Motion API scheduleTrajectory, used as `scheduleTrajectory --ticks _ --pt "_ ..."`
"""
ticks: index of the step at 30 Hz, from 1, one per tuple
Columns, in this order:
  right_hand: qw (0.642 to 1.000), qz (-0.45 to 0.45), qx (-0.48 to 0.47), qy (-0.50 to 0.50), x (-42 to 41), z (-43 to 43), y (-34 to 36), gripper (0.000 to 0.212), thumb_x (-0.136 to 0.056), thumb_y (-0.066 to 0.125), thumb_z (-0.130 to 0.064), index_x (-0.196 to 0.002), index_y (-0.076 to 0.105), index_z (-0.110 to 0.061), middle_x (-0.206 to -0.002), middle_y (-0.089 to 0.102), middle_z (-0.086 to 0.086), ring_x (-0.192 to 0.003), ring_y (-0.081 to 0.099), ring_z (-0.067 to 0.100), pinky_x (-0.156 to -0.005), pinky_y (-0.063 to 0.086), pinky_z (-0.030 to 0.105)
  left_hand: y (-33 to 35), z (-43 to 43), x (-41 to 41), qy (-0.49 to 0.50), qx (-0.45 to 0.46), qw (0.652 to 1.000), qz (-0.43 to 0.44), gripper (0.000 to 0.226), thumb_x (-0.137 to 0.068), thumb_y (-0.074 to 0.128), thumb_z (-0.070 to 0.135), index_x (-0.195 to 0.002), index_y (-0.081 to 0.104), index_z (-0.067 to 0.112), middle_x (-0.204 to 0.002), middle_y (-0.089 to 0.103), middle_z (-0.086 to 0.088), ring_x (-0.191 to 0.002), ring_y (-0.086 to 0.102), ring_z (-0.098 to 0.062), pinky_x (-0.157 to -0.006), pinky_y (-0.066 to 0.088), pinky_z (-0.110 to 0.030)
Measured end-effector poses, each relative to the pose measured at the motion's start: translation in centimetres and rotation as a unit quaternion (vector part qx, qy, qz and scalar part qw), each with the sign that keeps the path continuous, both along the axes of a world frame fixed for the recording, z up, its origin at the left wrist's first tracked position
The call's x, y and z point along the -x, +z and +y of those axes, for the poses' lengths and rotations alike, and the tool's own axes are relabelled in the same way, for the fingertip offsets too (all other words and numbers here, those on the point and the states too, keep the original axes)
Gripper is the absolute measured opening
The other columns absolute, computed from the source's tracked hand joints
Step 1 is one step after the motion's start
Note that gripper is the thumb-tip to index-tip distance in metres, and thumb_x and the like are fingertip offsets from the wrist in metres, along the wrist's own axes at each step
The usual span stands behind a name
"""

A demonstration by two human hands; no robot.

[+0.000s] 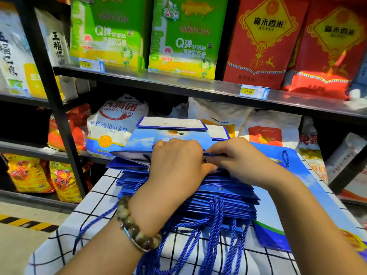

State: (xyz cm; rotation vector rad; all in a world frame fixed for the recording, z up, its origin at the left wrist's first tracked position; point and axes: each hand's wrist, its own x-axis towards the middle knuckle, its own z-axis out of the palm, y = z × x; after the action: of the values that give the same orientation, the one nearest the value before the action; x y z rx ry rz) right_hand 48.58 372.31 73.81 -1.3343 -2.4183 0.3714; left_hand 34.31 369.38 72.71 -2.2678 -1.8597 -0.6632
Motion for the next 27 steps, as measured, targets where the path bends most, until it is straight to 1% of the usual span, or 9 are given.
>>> scheduleTrajectory --ticks 4,9,13,16,19,20,22,24,27 --pt "0.998 0.059 0.010 -0.007 0.0 -0.2 0.0 0.012 -0.088 0.059 -0.015 -0.091 0.071 -0.015 -0.073 0.063 -0.013 -0.067 0.055 0.004 -0.065 0.041 0.022 0.1 -0.3 -0.2 -0.008 -0.020 1.000 0.015 0.027 -0.090 0.044 0.043 -0.093 0.063 0.023 -0.094 0.063 -0.001 -0.097 0.050 -0.023 -0.083 0.029 -0.035" --pt "0.997 0.078 -0.002 -0.011 -0.4 -0.1 -0.4 0.021 -0.086 0.060 -0.014 -0.106 0.068 -0.014 -0.073 0.053 -0.028 -0.066 0.052 -0.016 -0.064 0.036 0.004 -0.2 -0.5 0.2 -0.051 -0.003 0.999 0.020 0.027 -0.094 0.032 0.033 -0.100 0.057 0.023 -0.102 0.055 0.005 -0.102 0.047 -0.019 -0.101 0.023 -0.034" --pt "0.997 0.064 -0.022 -0.023 -0.9 0.2 -1.1 0.015 -0.086 0.061 -0.015 -0.099 0.069 -0.014 -0.082 0.060 -0.020 -0.075 0.055 -0.008 -0.069 0.038 0.007 -0.4 -0.9 0.9 -0.093 0.019 0.995 -0.014 0.022 -0.093 0.032 0.030 -0.072 0.038 0.024 -0.081 0.042 0.008 -0.087 0.042 -0.015 -0.104 0.021 -0.031" --pt "0.998 0.059 0.024 -0.015 -1.2 0.1 -1.2 0.016 -0.088 0.059 -0.018 -0.100 0.069 -0.017 -0.091 0.064 -0.012 -0.083 0.057 0.000 -0.077 0.041 0.010 -0.8 -1.1 1.4 -0.120 0.006 0.993 -0.011 0.017 -0.095 0.035 0.039 -0.086 0.045 0.028 -0.091 0.049 0.008 -0.095 0.048 -0.015 -0.091 0.027 -0.027" --pt "0.983 0.125 0.132 -0.015 -1.5 -0.3 -0.5 0.019 -0.090 0.052 -0.027 -0.097 0.069 -0.020 -0.095 0.066 -0.008 -0.077 0.057 -0.006 -0.067 0.042 0.006 -0.6 -1.4 2.2 -0.108 0.008 0.990 -0.085 0.021 -0.086 0.049 0.050 -0.089 0.041 0.031 -0.087 0.051 0.012 -0.092 0.051 -0.015 -0.068 0.030 -0.028" --pt "0.981 0.131 0.143 -0.016 -1.6 -0.3 -0.5 0.016 -0.091 0.052 -0.027 -0.092 0.068 -0.024 -0.092 0.067 -0.009 -0.076 0.058 -0.005 -0.067 0.044 0.010 -0.6 -1.4 2.5 -0.103 0.010 0.991 -0.089 0.026 -0.083 0.052 0.053 -0.093 0.039 0.033 -0.089 0.054 0.013 -0.093 0.053 -0.016 -0.067 0.032 -0.029" --pt "0.984 0.122 0.125 -0.032 -1.6 0.1 -0.6 0.014 -0.089 0.057 -0.023 -0.078 0.066 -0.027 -0.081 0.066 -0.010 -0.069 0.057 -0.002 -0.064 0.046 0.017 -0.9 -1.3 2.9 -0.099 0.019 0.992 -0.071 0.039 -0.081 0.051 0.058 -0.112 0.039 0.038 -0.112 0.060 0.014 -0.107 0.054 -0.015 -0.077 0.041 -0.030" --pt "0.987 0.120 0.092 -0.059 -1.4 0.7 -0.9 0.018 -0.087 0.061 -0.021 -0.070 0.062 -0.026 -0.071 0.063 -0.008 -0.057 0.051 -0.001 -0.056 0.043 0.018 -1.2 -1.3 2.9 -0.100 0.019 0.994 -0.039 0.051 -0.082 0.047 0.060 -0.128 0.037 0.041 -0.127 0.055 0.014 -0.117 0.049 -0.012 -0.086 0.037 -0.027" --pt "0.983 0.143 0.053 -0.099 -1.1 1.3 -1.5 0.022 -0.088 0.058 -0.019 -0.067 0.056 -0.024 -0.062 0.060 -0.007 -0.046 0.046 -0.002 -0.048 0.038 0.013 -1.4 -1.3 2.8 -0.102 0.008 0.995 -0.022 0.046 -0.085 0.045 0.058 -0.127 0.044 0.040 -0.128 0.053 0.016 -0.117 0.046 -0.008 -0.082 0.031 -0.023"
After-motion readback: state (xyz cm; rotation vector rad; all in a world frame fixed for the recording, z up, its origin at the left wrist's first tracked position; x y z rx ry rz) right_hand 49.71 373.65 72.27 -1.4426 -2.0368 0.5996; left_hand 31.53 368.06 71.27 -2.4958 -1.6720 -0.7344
